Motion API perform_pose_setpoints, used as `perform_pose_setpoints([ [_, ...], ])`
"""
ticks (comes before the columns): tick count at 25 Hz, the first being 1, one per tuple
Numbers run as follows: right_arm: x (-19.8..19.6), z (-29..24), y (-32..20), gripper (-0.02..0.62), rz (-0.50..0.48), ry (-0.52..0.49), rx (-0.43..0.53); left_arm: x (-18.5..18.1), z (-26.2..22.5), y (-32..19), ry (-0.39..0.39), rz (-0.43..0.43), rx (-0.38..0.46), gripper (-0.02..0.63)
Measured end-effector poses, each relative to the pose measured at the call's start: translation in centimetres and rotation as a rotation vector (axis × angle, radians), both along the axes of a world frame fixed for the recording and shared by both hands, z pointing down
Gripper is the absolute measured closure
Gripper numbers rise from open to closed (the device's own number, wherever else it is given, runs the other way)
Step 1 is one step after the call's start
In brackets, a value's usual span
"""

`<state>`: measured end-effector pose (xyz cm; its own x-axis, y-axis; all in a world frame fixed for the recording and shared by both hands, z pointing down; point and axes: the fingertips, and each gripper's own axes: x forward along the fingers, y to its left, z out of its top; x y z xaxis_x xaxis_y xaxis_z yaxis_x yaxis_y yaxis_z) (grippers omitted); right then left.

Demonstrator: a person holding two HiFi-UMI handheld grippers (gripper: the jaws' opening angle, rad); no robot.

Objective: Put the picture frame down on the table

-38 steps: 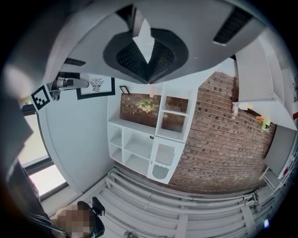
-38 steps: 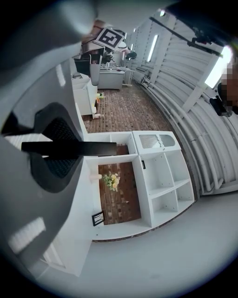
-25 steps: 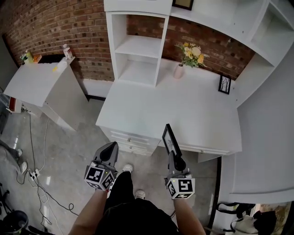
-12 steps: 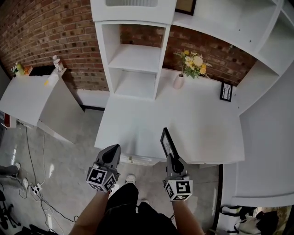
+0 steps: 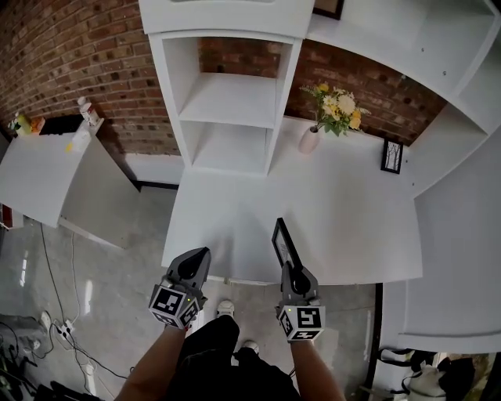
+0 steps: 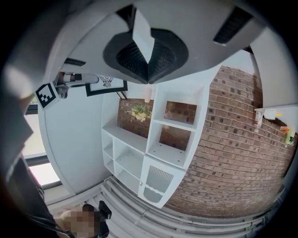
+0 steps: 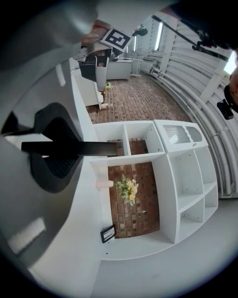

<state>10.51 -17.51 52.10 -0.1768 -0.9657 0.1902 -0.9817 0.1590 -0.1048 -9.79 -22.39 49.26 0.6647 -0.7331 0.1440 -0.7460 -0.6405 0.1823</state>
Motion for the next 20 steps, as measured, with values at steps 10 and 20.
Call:
perform_pose_setpoints([
  [10, -1.7, 1.4, -3.0, 0.565, 0.019, -0.010, -0.025, -0.2, 0.3, -3.1, -0.001, 0.061, -0.008, 0.603],
  [20, -2.4, 2.6, -4.7, 0.566, 0.006, 0.010, -0.061, 0.9, 1.5, -4.8, 0.007, 0.116, -0.023, 0.603],
])
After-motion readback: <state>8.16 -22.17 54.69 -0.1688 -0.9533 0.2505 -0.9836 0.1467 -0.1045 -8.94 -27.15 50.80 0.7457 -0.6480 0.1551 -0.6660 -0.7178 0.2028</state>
